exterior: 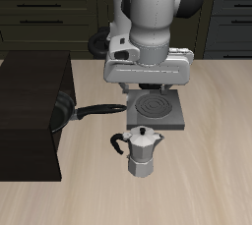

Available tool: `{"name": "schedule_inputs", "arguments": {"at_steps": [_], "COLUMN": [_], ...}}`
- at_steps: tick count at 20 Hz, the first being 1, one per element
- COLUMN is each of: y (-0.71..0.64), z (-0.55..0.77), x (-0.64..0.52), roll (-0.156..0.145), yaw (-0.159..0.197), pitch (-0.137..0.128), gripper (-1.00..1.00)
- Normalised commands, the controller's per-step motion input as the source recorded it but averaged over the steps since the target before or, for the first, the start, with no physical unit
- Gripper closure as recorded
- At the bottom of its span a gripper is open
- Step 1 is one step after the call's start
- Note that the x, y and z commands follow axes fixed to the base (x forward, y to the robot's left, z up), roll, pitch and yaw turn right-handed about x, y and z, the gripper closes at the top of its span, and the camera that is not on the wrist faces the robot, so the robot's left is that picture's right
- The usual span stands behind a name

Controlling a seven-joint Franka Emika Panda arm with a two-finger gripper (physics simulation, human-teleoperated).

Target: Place the moka pot on the stove

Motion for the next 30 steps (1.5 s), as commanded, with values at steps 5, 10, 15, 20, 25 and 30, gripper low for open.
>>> {"name": "schedule_inputs", "arguments": {"at_steps": [5,10,15,20,25,30], "y": [0.01,-0.04,-0.03,0.04,0.05,-0.03], "z": [-0.22,-0.22,-0.13,-0.14,-0.23,-0.18], "x": [0.02,0.03,0.04,0.03,0.02,0.03], "roll": [0.018,-0.006,0.006,0.007,0.01,-0.004], "yaw": [-0.037,0.003,-0.002,0.004,0.005,0.014], "pitch": [0.034,0.013,0.002,0.008,0.024,0.013], "gripper": [-1.0,-1.0,-1.0,-1.0,-1.0,-1.0]}}
